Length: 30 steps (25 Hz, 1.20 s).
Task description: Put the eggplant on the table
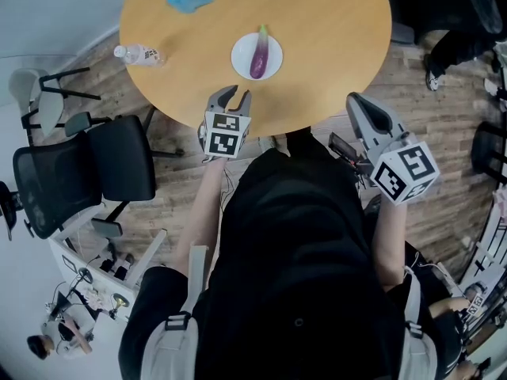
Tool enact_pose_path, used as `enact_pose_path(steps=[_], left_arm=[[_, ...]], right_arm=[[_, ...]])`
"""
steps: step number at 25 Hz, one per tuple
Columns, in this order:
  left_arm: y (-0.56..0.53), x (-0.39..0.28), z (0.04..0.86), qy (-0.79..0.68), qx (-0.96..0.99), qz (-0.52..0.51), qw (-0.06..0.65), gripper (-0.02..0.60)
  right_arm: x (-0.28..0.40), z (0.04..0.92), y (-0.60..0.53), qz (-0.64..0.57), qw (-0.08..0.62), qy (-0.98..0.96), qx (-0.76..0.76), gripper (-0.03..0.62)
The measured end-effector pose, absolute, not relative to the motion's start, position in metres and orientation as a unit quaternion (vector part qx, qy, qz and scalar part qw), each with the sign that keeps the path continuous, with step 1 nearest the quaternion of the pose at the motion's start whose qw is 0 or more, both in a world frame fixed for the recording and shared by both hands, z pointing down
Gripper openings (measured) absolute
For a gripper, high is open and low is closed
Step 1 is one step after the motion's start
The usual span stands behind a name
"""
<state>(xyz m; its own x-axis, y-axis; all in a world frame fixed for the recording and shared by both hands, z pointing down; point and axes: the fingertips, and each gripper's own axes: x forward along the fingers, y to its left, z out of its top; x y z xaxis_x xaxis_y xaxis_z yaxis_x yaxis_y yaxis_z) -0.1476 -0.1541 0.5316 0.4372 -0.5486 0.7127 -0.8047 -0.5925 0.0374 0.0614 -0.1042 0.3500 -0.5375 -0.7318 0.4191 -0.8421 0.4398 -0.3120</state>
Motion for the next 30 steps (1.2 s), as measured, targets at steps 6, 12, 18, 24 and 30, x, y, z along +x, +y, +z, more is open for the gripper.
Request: enact_pose_path(steps=[6, 12, 18, 24, 30], left_arm=[[-0.138, -0.163, 0.521, -0.424, 0.828, 0.318, 0.184, 0.055], [-0.117, -0.170, 0.522, -0.426, 0.828, 0.307, 0.196, 0.027], [-0.100, -0.175, 0.527, -0.422, 0.828, 0.308, 0.205, 0.012], [-0.081, -0.175, 0.510, -0.415, 0.840, 0.283, 0.205, 0.012], [-0.058, -0.171, 0.492, -0.399, 0.858, 0.239, 0.217, 0.012]], right_arm=[[0.044, 0.347, -0.087, 0.242, 0.113, -0.844, 0.466, 0.017], [0.037, 0.346, -0.068, 0.240, 0.118, -0.841, 0.470, 0.017], [0.045, 0.348, -0.050, 0.244, 0.119, -0.831, 0.486, 0.017], [0.054, 0.347, -0.040, 0.244, 0.117, -0.822, 0.501, 0.017], [0.047, 0.358, -0.025, 0.251, 0.127, -0.825, 0.491, 0.017]])
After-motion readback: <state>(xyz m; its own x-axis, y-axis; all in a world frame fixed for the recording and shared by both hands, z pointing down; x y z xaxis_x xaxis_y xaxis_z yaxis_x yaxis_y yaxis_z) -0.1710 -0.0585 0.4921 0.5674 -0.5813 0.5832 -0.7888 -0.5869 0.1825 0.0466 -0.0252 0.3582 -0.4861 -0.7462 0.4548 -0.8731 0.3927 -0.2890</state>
